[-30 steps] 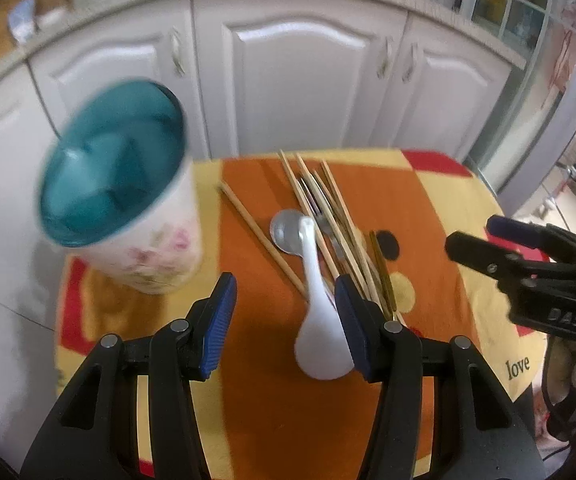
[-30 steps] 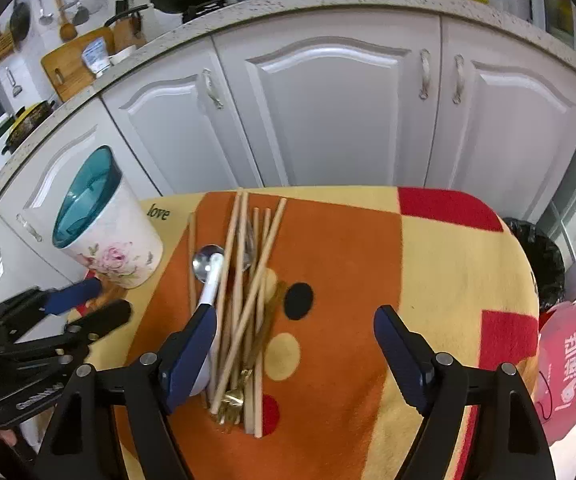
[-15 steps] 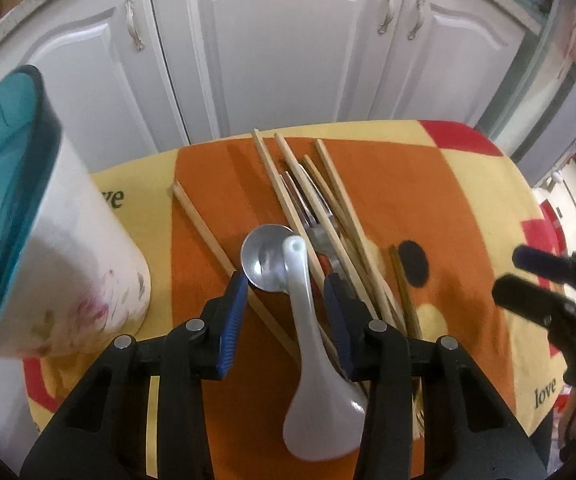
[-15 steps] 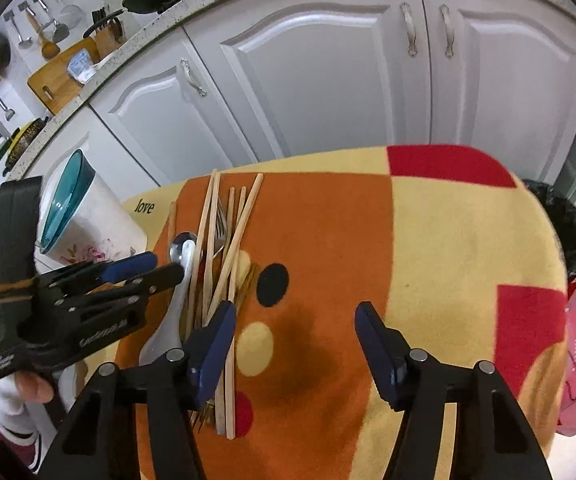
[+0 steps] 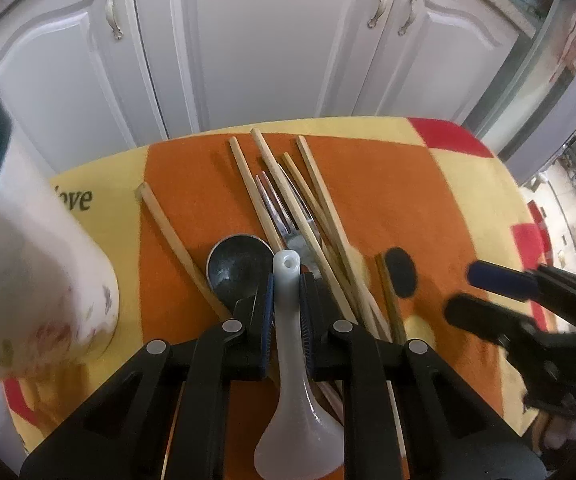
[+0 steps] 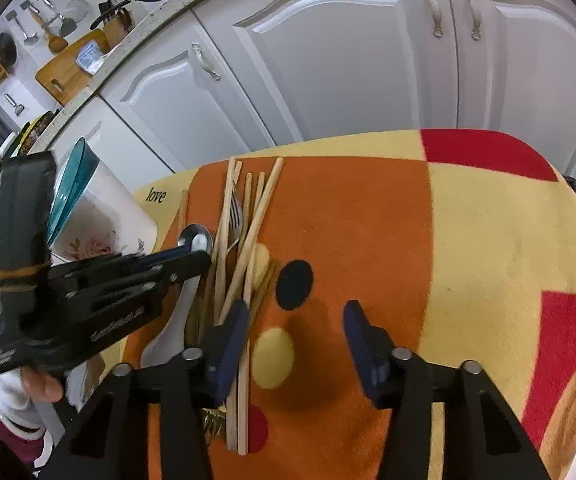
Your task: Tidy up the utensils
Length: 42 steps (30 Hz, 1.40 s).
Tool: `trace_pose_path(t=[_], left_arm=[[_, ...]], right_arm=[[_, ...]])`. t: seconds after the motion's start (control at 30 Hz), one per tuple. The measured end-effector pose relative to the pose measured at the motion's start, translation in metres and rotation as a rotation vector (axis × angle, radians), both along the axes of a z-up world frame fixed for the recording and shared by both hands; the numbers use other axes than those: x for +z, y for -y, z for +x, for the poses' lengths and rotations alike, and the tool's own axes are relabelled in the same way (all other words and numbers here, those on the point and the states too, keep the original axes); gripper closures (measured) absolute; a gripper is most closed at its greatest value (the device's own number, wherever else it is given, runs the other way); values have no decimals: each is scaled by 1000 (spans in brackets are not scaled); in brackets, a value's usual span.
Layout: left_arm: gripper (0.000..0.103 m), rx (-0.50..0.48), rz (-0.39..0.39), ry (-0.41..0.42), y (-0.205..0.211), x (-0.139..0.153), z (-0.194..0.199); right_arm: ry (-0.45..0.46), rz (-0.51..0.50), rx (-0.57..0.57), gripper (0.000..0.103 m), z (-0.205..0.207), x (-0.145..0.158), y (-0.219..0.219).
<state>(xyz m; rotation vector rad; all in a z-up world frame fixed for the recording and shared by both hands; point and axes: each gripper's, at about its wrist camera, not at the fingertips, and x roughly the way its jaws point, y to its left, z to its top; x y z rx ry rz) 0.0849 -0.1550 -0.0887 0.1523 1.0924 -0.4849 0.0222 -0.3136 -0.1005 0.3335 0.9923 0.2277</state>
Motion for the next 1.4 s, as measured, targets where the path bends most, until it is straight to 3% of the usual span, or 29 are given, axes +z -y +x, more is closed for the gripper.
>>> trace_pose_path(t=[0.43, 0.7, 1.13, 1.4], left_arm=[[91, 25, -84, 72, -27, 43, -31], [91, 41, -112, 87, -44, 55, -43], [92, 76, -175, 122, -81, 88, -66], [92, 97, -208, 164, -103, 114, -82]], right_arm=[[-89, 10, 53, 88, 41, -21, -20], [-92, 33, 71, 95, 27, -18, -19], [58, 31, 98, 97, -34, 44, -24], [137, 38, 118, 97, -51, 80, -34]])
